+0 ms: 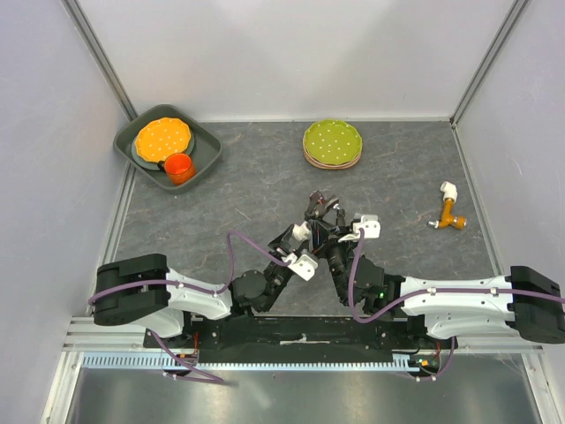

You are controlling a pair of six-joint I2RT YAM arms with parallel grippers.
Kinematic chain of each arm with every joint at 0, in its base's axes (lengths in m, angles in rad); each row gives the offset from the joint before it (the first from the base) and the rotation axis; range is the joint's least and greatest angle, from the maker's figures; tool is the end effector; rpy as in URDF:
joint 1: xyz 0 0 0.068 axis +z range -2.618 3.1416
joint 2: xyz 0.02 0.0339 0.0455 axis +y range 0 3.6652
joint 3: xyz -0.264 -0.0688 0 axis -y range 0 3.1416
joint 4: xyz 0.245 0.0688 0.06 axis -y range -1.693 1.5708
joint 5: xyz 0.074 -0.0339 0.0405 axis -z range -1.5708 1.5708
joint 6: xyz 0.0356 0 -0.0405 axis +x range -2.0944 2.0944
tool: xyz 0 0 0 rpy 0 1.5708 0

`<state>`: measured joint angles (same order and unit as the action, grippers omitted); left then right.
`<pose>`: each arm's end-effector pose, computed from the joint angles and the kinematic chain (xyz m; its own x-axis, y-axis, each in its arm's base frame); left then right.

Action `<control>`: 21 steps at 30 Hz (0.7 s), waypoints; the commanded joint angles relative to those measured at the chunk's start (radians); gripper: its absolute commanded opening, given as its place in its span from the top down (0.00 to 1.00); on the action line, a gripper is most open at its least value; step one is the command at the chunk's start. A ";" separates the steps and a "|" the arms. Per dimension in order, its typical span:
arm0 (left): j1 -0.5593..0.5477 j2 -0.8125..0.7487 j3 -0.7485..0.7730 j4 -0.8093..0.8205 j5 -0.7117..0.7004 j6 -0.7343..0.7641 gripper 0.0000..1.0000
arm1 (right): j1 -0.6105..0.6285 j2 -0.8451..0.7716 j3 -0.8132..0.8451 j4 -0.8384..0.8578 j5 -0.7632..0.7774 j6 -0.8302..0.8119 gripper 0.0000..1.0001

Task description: Install the water faucets

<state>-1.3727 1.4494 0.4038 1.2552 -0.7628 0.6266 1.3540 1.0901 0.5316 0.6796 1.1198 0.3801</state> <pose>0.0754 -0.2504 0.2144 0.3708 0.3067 -0.8766 0.4424 0.7716 0.4571 0.0800 0.2142 0.2794 -0.0625 0.4681 -0.8815 -0.2265 0.8535 0.4693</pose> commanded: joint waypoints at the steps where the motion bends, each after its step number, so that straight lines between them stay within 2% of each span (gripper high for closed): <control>1: -0.042 0.000 0.047 0.355 0.126 0.055 0.98 | 0.033 0.001 0.053 -0.101 -0.140 0.026 0.85; 3: -0.034 -0.017 0.023 0.354 0.135 -0.005 0.98 | 0.030 -0.012 0.056 -0.109 -0.161 0.014 0.74; 4: -0.029 -0.024 0.012 0.349 0.143 -0.030 0.98 | 0.031 -0.024 0.059 -0.112 -0.179 0.007 0.64; 7: 0.003 -0.064 -0.029 0.339 0.181 -0.145 0.98 | 0.025 -0.042 0.064 -0.143 -0.202 0.009 0.52; 15: 0.126 -0.187 -0.135 0.285 0.348 -0.410 0.98 | -0.003 -0.131 0.044 -0.164 -0.305 -0.006 0.36; 21: 0.187 -0.239 -0.181 0.274 0.427 -0.482 0.98 | -0.010 -0.214 0.024 -0.164 -0.396 -0.050 0.29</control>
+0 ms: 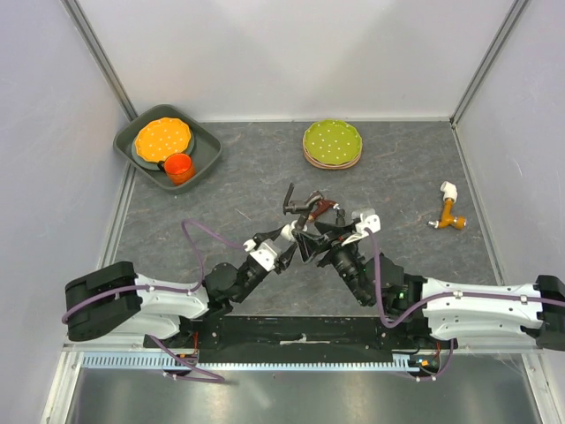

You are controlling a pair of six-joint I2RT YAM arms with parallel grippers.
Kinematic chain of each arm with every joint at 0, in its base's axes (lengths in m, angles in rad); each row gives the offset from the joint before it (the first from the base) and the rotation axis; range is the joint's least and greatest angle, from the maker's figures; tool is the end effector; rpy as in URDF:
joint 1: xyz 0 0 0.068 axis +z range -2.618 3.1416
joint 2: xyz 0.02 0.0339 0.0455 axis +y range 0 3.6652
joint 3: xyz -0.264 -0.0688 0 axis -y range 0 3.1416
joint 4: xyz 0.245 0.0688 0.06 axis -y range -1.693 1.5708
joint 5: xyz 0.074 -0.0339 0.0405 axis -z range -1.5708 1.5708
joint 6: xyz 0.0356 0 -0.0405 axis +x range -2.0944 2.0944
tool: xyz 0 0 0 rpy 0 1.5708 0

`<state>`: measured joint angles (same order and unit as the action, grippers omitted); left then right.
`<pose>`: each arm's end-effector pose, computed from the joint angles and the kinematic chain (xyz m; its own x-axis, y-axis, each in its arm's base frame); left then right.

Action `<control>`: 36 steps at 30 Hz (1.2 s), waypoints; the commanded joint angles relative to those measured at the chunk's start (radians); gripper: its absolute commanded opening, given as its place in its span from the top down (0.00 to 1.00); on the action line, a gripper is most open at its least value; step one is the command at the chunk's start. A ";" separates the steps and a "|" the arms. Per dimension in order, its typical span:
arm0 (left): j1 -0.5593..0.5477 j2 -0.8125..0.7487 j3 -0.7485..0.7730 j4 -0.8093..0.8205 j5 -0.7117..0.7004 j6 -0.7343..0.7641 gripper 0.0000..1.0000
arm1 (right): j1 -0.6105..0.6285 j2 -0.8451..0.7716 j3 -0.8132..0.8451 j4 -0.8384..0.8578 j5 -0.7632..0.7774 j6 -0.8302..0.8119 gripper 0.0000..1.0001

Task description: Install the water faucets

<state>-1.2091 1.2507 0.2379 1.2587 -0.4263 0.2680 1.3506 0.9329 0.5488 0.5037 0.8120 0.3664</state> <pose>0.0919 -0.2013 0.2139 0.2710 -0.0349 -0.9620 0.6615 0.7327 0.1598 0.0711 0.1995 0.3012 -0.1598 0.4144 -0.8959 -0.4893 0.7550 0.4365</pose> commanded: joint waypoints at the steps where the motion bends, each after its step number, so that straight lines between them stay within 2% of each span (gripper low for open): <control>1: 0.028 -0.046 -0.020 0.272 0.099 -0.127 0.98 | -0.013 -0.065 0.004 0.009 -0.097 -0.043 0.27; 6: 0.089 -0.088 -0.054 0.278 0.210 -0.222 0.98 | -0.076 -0.149 -0.021 -0.047 -0.221 -0.086 0.26; 10: 0.138 -0.123 -0.074 0.263 0.291 -0.299 0.98 | -0.220 -0.212 -0.043 -0.067 -0.555 -0.112 0.26; 12: 0.158 -0.135 -0.080 0.254 0.328 -0.319 0.98 | -0.266 -0.226 -0.050 -0.080 -0.640 -0.113 0.25; 16: 0.169 -0.180 -0.075 0.203 0.389 -0.331 0.98 | -0.376 -0.207 -0.052 -0.077 -0.809 -0.119 0.24; 17: 0.172 -0.186 -0.071 0.193 0.412 -0.334 0.98 | -0.395 -0.200 -0.052 -0.055 -0.895 -0.116 0.24; 24: 0.183 -0.224 -0.057 0.130 0.498 -0.349 0.98 | -0.548 -0.088 -0.021 0.090 -1.256 -0.034 0.27; 31: 0.187 -0.220 -0.038 0.100 0.538 -0.355 0.98 | -0.558 -0.032 0.034 0.113 -1.384 -0.038 0.29; 36: 0.189 -0.217 -0.031 0.094 0.561 -0.360 0.98 | -0.561 -0.025 0.048 0.116 -1.373 -0.037 0.30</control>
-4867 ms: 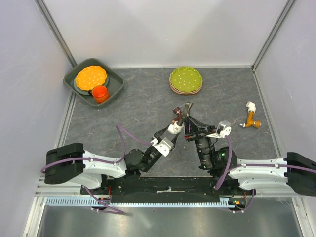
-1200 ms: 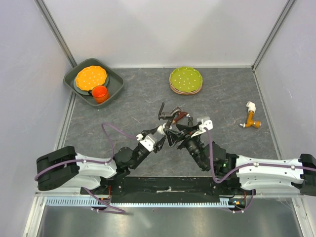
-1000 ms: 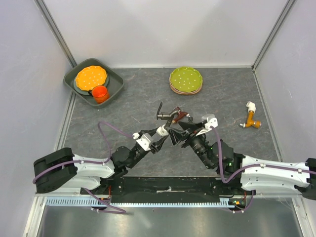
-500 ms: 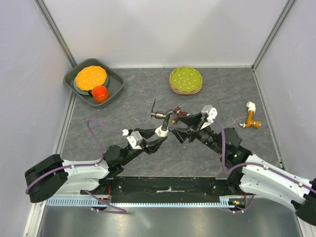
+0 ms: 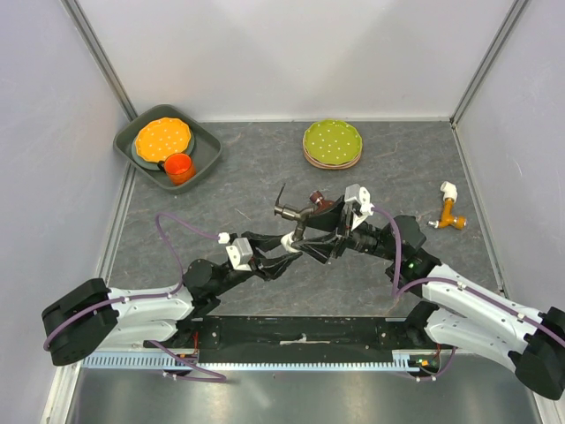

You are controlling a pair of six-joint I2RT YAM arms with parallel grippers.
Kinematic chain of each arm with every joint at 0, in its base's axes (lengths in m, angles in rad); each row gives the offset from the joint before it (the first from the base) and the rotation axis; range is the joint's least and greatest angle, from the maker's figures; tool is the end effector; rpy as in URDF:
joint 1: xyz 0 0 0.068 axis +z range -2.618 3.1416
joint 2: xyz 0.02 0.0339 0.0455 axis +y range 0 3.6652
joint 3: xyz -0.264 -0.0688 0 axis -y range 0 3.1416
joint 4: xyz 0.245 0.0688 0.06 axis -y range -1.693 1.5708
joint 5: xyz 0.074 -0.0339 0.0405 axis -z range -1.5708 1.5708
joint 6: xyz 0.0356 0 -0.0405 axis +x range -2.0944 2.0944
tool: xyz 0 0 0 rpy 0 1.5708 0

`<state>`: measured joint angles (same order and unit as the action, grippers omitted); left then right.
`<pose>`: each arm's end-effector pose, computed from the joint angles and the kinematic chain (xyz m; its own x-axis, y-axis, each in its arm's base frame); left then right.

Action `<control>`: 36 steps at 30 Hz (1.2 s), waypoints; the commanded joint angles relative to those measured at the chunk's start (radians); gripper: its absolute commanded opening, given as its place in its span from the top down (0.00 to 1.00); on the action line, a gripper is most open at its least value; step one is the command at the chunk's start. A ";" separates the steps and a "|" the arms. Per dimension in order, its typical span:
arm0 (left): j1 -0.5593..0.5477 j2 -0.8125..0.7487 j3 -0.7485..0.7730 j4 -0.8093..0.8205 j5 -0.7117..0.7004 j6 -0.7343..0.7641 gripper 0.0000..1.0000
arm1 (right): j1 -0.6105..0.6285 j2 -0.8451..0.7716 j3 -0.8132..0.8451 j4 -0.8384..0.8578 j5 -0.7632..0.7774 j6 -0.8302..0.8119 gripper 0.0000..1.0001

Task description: Install the water faucets

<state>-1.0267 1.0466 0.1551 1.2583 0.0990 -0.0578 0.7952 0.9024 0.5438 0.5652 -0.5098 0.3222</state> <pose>0.0957 -0.1649 0.2284 0.1334 -0.3315 -0.9340 0.9084 0.4177 -0.0185 0.1344 0.1619 0.3124 -0.1670 0.2244 -0.9601 -0.9538 0.2098 0.2150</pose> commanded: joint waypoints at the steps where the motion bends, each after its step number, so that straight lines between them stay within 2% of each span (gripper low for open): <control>1: 0.005 -0.013 0.054 0.090 0.045 -0.034 0.98 | -0.007 0.007 0.057 0.055 -0.046 0.008 0.31; 8: 0.007 -0.008 0.066 0.073 0.071 -0.033 0.98 | -0.013 0.030 0.085 0.053 -0.018 0.008 0.38; 17: 0.007 -0.011 0.070 0.058 0.080 -0.028 0.98 | -0.024 0.030 0.094 0.052 0.008 0.018 0.41; 19: 0.005 -0.008 0.072 0.056 0.080 -0.027 0.98 | -0.024 0.036 0.099 0.047 0.001 0.018 0.47; 21: 0.007 -0.008 0.073 0.050 0.077 -0.025 0.98 | -0.024 0.038 0.100 0.041 -0.006 0.018 0.57; 22: 0.007 -0.010 0.073 0.046 0.071 -0.020 0.98 | -0.024 0.039 0.102 0.036 -0.009 0.014 0.66; 24: 0.007 -0.014 0.084 0.026 0.067 -0.010 0.98 | -0.024 0.041 0.105 0.019 -0.007 0.008 0.77; 25: 0.007 -0.017 0.087 -0.003 0.061 -0.001 0.98 | -0.024 0.043 0.107 0.015 -0.013 0.005 0.87; 28: 0.004 -0.030 0.112 -0.066 0.041 0.029 0.98 | -0.022 0.043 0.100 0.012 0.010 0.005 1.00; 33: -0.065 -0.031 0.162 -0.146 -0.085 0.165 0.98 | 0.022 0.036 0.085 -0.016 0.121 -0.031 1.00; 36: -0.121 -0.011 0.182 -0.148 -0.197 0.229 0.98 | 0.087 0.029 0.073 -0.033 0.270 -0.066 1.00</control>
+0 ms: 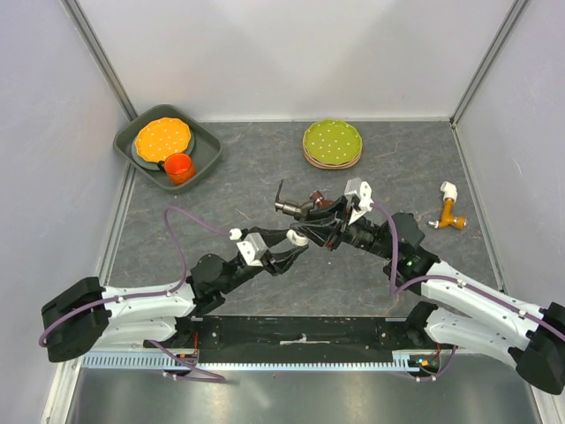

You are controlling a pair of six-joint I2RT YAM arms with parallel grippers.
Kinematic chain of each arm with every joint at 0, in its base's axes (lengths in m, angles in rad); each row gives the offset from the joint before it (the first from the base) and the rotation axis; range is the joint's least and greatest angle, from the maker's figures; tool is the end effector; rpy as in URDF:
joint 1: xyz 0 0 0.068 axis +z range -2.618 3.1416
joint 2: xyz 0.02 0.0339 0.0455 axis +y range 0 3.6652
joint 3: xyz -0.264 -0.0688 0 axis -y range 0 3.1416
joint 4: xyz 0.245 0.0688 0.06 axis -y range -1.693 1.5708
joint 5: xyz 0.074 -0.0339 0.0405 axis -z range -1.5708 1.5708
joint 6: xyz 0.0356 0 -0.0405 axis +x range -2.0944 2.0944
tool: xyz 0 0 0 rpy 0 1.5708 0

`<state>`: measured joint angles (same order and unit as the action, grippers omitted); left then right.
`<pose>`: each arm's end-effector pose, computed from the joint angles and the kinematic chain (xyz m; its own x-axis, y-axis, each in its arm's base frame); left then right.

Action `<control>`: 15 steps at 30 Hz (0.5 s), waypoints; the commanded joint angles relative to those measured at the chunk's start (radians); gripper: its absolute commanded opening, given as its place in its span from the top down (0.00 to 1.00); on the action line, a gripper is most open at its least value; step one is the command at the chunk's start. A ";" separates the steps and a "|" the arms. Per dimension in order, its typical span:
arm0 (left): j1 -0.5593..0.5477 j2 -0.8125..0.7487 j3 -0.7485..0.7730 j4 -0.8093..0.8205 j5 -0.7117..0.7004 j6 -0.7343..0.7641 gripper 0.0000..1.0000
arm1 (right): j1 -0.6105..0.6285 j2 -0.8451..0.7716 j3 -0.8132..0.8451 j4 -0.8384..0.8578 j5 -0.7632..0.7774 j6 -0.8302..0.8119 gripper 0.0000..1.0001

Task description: Install the water faucets

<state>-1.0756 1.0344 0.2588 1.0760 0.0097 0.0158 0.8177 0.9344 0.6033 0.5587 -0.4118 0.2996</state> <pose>0.0979 -0.1820 0.2442 0.1546 -0.2529 -0.9551 0.8819 0.4711 0.0180 0.1388 0.1689 0.3270 -0.1286 0.2583 -0.9575 -0.9391 0.2784 0.2012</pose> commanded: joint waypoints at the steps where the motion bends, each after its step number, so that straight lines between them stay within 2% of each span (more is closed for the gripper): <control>1: -0.084 0.007 0.082 0.056 -0.137 0.168 0.98 | 0.092 -0.003 0.007 -0.019 0.236 -0.048 1.00; 4: -0.141 0.045 0.089 0.110 -0.253 0.223 0.98 | 0.132 -0.005 -0.019 0.007 0.346 -0.043 1.00; 8: -0.240 0.121 0.126 0.212 -0.422 0.366 0.98 | 0.230 0.004 -0.037 0.007 0.591 -0.072 1.00; 10: -0.279 0.162 0.155 0.239 -0.462 0.413 0.98 | 0.274 0.010 -0.045 0.013 0.657 -0.083 1.00; 15: -0.314 0.223 0.230 0.256 -0.611 0.512 0.98 | 0.345 0.027 -0.080 0.049 0.845 -0.109 1.00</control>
<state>-1.3403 1.2194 0.3683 1.2114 -0.5518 0.3222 1.0927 0.9142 0.5610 0.6334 0.2600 0.1856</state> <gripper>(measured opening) 0.524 0.296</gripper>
